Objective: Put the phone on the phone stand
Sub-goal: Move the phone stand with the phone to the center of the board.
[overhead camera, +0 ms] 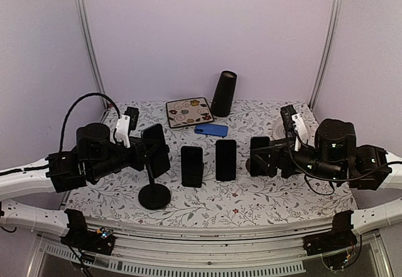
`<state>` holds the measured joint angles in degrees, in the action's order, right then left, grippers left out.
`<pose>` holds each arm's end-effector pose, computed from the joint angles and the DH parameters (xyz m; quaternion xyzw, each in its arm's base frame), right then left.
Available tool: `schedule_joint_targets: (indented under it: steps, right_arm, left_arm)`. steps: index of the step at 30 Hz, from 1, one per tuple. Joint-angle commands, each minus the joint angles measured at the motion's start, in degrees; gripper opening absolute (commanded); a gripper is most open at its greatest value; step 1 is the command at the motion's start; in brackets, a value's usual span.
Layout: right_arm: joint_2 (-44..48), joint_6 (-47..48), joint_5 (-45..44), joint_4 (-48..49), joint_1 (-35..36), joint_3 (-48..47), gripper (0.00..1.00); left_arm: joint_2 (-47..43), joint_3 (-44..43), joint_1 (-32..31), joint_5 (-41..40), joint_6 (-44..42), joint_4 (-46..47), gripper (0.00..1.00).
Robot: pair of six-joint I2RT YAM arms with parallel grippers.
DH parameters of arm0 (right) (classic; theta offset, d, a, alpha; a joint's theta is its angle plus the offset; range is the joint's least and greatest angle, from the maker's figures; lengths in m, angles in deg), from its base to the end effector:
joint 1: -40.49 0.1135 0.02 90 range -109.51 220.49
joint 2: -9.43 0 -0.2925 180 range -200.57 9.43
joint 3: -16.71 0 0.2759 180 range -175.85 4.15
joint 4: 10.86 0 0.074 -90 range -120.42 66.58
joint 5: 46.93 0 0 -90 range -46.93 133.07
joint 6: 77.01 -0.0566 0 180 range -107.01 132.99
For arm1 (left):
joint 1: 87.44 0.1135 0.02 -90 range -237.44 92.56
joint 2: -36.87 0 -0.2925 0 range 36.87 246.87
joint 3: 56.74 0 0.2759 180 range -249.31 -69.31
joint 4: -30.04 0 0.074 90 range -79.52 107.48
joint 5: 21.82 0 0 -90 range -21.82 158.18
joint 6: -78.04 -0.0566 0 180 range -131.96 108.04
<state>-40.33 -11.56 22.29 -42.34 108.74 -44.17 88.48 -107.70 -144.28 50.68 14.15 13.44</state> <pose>0.1005 0.1976 0.3458 -0.2049 0.7878 0.3046 0.4945 0.1436 -0.1886 0.3017 0.1239 0.7912 -0.2964 0.5203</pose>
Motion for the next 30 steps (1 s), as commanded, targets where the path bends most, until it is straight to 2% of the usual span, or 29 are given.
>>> schedule_joint_targets:
  steps: [1,7,15,22,24,30]
  right_arm:
    - [-0.6,0.7,-0.2,1.3,0.1,-0.5,0.82]
    - [-1.3,1.0,-0.1,1.8,0.0,-0.5,0.83]
    - [-2.6,2.6,-0.2,2.6,-0.4,-0.4,0.83]
    - [-3.0,5.0,1.0,2.6,-2.3,-1.4,0.84]
    - [-3.0,5.6,1.7,2.7,-3.0,-1.5,0.84]
    - [-3.4,6.0,3.2,2.8,-3.8,-1.1,0.84]
  left_arm:
    - [-1.1,0.0,3.6,-1.8,-2.1,3.0,0.0]
    - [-0.8,0.3,9.1,-0.3,-4.8,5.6,0.0]
    - [2.7,1.5,17.9,10.3,-9.2,13.7,0.0]
    - [9.1,0.2,27.5,25.0,-13.5,18.2,0.0]
    - [10.1,0.1,30.0,31.3,-14.5,19.9,0.0]
    - [11.8,0.3,35.1,44.2,-15.0,24.4,0.0]
